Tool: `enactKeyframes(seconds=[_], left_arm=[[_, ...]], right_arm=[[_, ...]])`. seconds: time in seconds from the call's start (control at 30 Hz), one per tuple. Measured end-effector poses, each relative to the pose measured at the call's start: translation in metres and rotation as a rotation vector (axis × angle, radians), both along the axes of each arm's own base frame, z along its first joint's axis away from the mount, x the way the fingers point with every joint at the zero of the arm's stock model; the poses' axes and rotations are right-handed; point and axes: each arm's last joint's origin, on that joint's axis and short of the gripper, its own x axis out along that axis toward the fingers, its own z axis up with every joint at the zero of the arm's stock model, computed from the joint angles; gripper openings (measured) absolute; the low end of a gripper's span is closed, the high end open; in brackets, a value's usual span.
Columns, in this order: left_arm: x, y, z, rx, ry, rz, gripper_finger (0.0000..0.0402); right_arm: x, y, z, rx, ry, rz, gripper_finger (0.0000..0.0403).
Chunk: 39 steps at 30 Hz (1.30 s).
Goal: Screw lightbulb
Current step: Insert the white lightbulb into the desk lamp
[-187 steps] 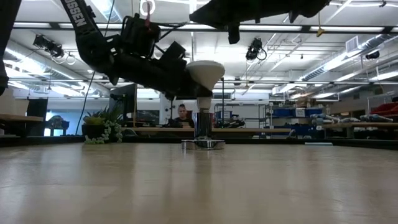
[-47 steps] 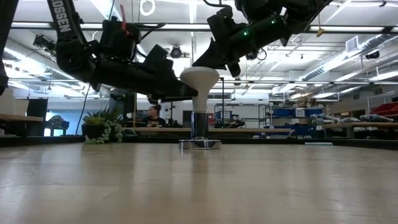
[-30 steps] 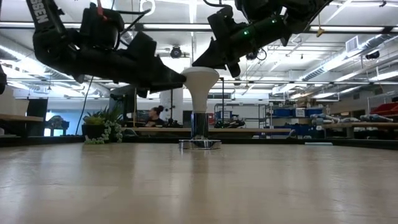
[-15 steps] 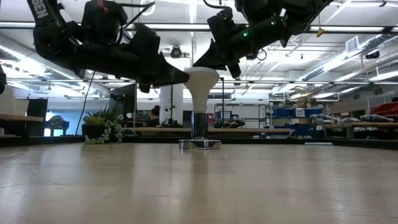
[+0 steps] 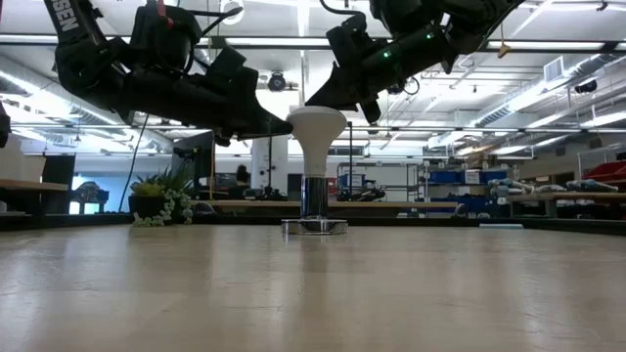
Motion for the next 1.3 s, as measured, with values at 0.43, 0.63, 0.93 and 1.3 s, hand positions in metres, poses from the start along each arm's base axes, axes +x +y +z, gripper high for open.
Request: enactKeyframes(seconds=[0.43, 0.63, 0.93, 1.3], left_arm=[[-0.006, 0.021, 0.008, 0.001, -0.048, 0.07, 0.0003], [-0.014, 0.008, 0.009, -0.048, -0.051, -0.003, 0.0003], [-0.009, -0.027, -0.002, -0.135, -0.04, -0.195, 0.0003], [0.017, -0.015, 0.012, -0.03, -0.016, -0.098, 0.0003]], right_arm=[[0.001, 0.005, 0.0, 0.013, -0.004, 0.032, 0.0008], [0.0, -0.001, 0.0, 0.015, -0.005, 0.022, 0.0008], [-0.001, -0.008, 0.0, 0.01, -0.013, -0.01, 0.0008], [-0.001, -0.008, 0.001, 0.023, -0.02, -0.002, 0.0008]])
